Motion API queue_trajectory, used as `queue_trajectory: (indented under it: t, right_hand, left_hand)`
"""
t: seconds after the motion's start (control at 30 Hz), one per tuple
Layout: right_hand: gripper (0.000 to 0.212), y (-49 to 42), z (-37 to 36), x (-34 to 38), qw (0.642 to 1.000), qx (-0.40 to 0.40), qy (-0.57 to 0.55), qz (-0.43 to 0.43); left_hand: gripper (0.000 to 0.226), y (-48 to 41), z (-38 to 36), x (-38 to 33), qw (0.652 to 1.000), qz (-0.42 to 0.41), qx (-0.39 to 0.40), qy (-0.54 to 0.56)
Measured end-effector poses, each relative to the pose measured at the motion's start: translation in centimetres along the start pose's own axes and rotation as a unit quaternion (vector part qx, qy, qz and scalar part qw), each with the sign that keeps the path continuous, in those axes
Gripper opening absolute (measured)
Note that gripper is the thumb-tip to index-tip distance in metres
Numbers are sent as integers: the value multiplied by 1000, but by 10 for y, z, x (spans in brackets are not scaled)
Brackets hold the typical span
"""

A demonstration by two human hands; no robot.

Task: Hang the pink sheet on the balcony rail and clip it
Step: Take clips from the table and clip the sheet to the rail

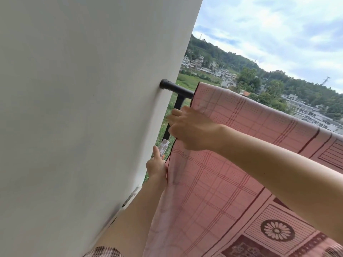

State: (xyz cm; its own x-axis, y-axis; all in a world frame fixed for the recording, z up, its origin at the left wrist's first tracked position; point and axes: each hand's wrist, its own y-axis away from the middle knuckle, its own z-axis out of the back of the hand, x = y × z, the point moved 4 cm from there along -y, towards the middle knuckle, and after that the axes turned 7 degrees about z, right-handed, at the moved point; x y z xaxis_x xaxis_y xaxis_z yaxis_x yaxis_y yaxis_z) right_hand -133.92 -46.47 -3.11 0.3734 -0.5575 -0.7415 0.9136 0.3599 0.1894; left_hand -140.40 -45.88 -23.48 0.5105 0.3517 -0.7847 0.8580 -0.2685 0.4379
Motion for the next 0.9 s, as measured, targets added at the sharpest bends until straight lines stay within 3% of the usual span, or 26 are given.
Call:
queue_trajectory:
  t: [0.13, 0.3, 0.5, 0.6, 0.7, 0.8, 0.9]
  right_hand:
    - [28, -6, 0, -2, 992, 91, -68, -60]
    - [21, -17, -4, -8, 972, 147, -159, -95]
    - [15, -25, -12, -6, 962, 203, -146, -106]
    - [28, -24, -12, -12, 960, 193, -180, -94]
    - [34, -23, -12, -15, 960, 179, -199, -85]
    - [33, -25, -13, -14, 962, 168, -200, -78]
    - [34, -26, -14, -14, 964, 159, -202, -73]
  left_hand:
    - [56, 4, 2, 1, 999, -34, -32, 18]
    - [57, 3, 4, -1, 995, -65, -67, 20]
    - [53, -3, 2, -3, 993, -101, -53, 7]
    - [52, -4, 8, -4, 994, -93, 43, -41]
    - [45, -2, 26, -13, 984, -74, 165, 1]
    - [40, 2, 54, -28, 976, -90, 197, 36]
    - [38, 12, 69, -44, 967, -120, 226, -8]
